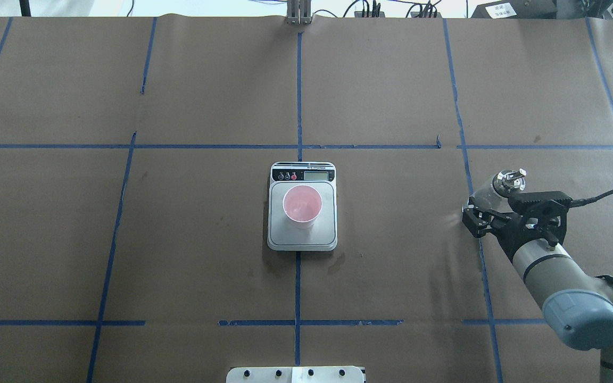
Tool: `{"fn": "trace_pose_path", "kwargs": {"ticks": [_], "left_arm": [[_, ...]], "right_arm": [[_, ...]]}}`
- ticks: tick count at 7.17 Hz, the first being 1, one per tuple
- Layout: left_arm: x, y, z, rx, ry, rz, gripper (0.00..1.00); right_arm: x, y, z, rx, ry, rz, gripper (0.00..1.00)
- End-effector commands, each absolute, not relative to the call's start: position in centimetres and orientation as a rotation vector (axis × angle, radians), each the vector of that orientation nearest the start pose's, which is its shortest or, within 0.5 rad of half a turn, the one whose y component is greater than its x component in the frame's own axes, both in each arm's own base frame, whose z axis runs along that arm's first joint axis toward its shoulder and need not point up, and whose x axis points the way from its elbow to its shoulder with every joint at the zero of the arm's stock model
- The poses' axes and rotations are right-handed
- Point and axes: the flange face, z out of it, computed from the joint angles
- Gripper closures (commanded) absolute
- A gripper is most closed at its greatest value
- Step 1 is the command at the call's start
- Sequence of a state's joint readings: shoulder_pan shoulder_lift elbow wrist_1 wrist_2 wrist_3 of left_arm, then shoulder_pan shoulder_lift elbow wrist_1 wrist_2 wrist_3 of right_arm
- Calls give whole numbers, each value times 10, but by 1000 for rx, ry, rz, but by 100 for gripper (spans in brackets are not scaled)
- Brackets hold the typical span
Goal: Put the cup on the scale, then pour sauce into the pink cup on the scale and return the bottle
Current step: 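Grasp the glass sauce dispenser with the right gripper and lift it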
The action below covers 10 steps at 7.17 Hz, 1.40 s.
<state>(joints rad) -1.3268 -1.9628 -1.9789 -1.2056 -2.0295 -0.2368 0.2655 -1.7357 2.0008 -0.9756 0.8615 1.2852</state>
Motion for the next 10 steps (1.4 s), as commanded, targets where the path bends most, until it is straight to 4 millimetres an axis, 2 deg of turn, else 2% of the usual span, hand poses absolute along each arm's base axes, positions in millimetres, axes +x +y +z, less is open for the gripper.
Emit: {"fn": "trace_pose_path", "kwargs": {"ticks": [1,4,6,7,9,10], "left_arm": [[49,-574,316,299,538,102,0],[50,-577,316,297,537,102,0],[51,-577,315,298,538,103,0],[51,-579,318,293,537,102,0],[51,-581,311,304,531,88,0],[50,-581,313,302,525,86,0]], "right_arm": [[-379,-310,466,880,-578,279,0],[-391,-314,472,880,-567,276,0],[-391,-315,474,880,-562,272,1],[-388,-318,475,882,-559,277,21],[-382,-324,475,890,-544,275,86],[-382,-323,470,893,-553,275,100]]}}
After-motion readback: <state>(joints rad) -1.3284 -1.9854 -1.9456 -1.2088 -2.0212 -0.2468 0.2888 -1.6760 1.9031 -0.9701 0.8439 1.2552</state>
